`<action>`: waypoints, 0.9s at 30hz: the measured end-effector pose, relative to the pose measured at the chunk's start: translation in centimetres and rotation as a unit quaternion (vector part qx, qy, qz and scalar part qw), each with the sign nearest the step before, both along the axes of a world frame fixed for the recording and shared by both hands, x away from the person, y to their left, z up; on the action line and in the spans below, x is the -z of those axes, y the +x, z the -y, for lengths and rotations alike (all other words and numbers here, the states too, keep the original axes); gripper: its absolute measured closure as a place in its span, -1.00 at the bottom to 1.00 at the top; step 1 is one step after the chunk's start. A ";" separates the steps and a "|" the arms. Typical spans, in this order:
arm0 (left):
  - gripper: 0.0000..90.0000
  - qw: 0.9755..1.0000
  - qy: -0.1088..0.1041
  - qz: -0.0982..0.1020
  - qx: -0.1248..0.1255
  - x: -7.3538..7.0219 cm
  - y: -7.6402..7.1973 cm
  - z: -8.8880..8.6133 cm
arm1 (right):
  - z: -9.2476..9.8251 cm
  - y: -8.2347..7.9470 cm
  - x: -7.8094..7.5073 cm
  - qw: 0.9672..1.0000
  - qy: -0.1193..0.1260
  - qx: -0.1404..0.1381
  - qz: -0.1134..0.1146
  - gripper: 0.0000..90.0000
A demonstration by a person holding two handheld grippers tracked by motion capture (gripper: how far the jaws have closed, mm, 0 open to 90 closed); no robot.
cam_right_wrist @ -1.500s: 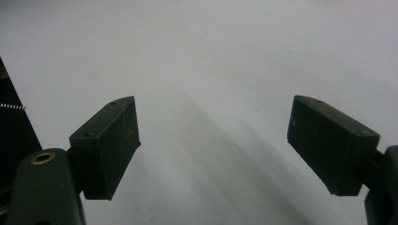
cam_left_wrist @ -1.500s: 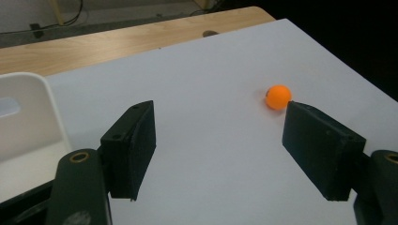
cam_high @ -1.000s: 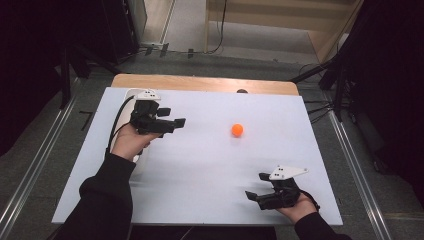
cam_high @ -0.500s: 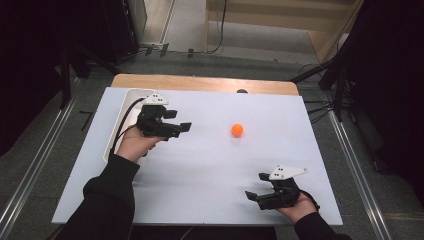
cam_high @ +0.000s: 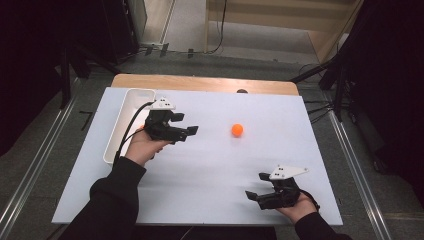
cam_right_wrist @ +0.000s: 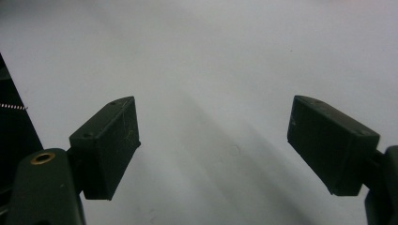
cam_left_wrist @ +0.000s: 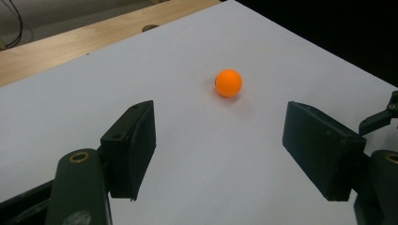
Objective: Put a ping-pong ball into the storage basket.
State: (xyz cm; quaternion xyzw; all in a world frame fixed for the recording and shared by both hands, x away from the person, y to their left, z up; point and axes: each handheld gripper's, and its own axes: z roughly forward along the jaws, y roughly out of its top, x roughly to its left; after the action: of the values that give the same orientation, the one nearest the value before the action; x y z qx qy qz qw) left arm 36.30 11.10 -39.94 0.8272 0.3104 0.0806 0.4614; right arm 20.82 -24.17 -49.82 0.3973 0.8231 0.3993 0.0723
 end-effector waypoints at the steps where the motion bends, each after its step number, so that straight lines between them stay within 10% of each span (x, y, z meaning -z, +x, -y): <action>1: -0.41 1.000 0.001 0.002 -0.001 0.1 0.0 0.1 | 0.0 0.0 0.0 1.000 0.000 0.001 0.000 -0.65; 27: -0.41 1.000 0.003 0.018 0.017 1.4 -1.0 2.5 | 0.1 0.0 0.0 1.000 -0.003 0.001 -0.001 -0.65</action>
State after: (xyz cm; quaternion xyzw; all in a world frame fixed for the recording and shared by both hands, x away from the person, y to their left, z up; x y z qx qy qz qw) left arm 35.25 8.61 -41.37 0.8319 0.2876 0.0884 0.4662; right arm 20.80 -24.22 -49.83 0.3980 0.8241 0.3964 0.0729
